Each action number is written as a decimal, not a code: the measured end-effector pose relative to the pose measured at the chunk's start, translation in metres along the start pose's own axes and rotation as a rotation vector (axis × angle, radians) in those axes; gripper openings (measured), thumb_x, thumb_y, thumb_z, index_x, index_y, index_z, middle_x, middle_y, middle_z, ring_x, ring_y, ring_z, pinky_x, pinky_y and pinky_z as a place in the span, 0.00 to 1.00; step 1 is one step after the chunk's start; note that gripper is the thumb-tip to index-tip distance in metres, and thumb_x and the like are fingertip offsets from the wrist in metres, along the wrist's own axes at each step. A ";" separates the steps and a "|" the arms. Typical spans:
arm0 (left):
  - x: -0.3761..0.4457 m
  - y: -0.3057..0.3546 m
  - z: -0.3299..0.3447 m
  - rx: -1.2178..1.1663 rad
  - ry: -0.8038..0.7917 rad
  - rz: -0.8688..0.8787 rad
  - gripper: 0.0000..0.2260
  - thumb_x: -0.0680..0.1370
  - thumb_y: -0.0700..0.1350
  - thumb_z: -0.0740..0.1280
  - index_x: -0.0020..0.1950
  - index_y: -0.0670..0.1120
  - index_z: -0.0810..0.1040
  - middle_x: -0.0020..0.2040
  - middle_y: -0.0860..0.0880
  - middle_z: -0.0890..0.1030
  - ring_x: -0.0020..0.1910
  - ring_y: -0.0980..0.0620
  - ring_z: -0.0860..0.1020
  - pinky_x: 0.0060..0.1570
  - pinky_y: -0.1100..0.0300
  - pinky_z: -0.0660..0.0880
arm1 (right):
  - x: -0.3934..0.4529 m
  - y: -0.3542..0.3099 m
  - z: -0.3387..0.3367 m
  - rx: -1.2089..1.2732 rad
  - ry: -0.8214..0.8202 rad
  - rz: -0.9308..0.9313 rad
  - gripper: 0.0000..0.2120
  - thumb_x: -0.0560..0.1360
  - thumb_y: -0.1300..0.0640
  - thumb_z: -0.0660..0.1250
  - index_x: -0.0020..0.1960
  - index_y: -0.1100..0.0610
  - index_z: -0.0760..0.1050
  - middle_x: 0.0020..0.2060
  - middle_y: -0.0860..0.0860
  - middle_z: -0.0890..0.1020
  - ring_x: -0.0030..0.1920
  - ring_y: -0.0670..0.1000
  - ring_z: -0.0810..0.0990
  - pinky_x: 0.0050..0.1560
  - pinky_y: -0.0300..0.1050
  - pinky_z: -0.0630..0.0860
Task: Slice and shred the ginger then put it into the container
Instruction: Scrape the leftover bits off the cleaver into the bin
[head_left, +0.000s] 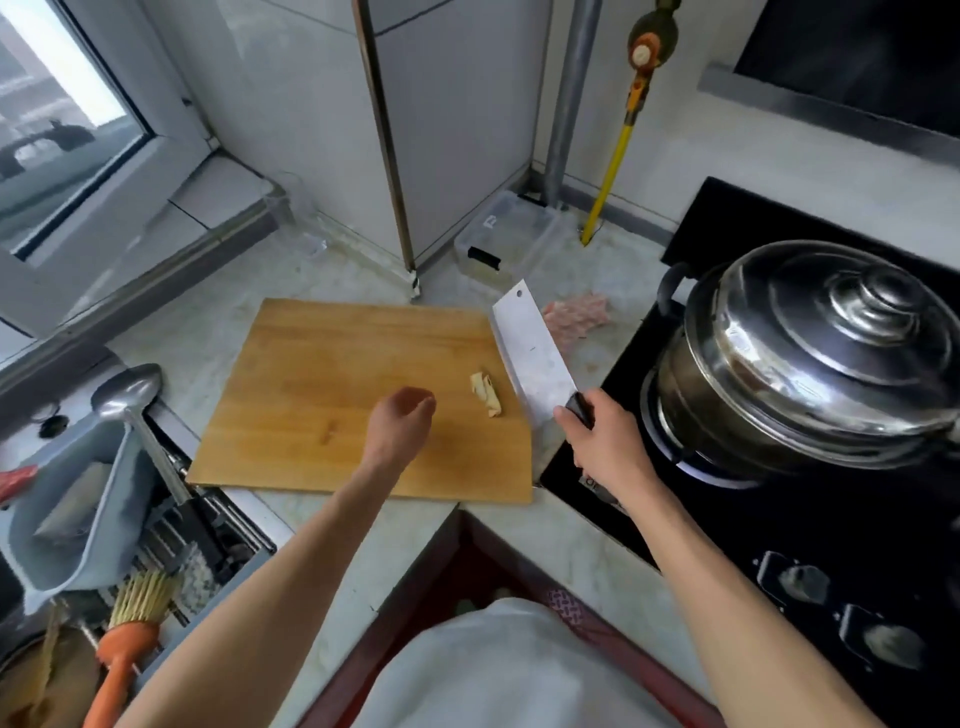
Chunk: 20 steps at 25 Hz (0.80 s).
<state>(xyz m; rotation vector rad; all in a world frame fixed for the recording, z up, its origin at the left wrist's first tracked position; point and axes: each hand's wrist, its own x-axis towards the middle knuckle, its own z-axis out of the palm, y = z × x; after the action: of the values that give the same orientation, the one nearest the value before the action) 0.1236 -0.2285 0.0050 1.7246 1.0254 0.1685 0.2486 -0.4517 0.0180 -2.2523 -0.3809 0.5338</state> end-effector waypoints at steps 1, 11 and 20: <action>0.006 0.002 0.008 0.097 0.020 0.064 0.11 0.81 0.44 0.65 0.61 0.44 0.81 0.54 0.49 0.81 0.49 0.49 0.79 0.48 0.59 0.75 | -0.002 0.007 -0.001 -0.001 -0.006 0.014 0.12 0.79 0.46 0.66 0.47 0.54 0.71 0.38 0.58 0.80 0.31 0.56 0.79 0.31 0.52 0.79; 0.017 -0.020 0.039 0.138 0.097 0.172 0.14 0.81 0.43 0.64 0.66 0.43 0.76 0.62 0.43 0.78 0.60 0.45 0.76 0.63 0.50 0.73 | -0.015 0.028 0.026 0.147 -0.134 0.147 0.14 0.82 0.48 0.62 0.46 0.59 0.71 0.36 0.60 0.79 0.23 0.49 0.74 0.23 0.43 0.72; 0.075 0.018 0.029 0.522 -0.124 0.484 0.16 0.74 0.39 0.58 0.58 0.40 0.79 0.61 0.40 0.78 0.62 0.39 0.74 0.62 0.46 0.73 | -0.010 0.025 0.026 0.125 -0.153 0.122 0.14 0.81 0.48 0.63 0.45 0.58 0.71 0.38 0.61 0.80 0.24 0.49 0.73 0.22 0.41 0.70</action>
<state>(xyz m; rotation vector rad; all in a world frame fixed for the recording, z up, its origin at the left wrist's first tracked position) 0.1961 -0.1976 -0.0190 2.4120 0.5690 0.1016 0.2297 -0.4564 -0.0142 -2.1300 -0.2793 0.7751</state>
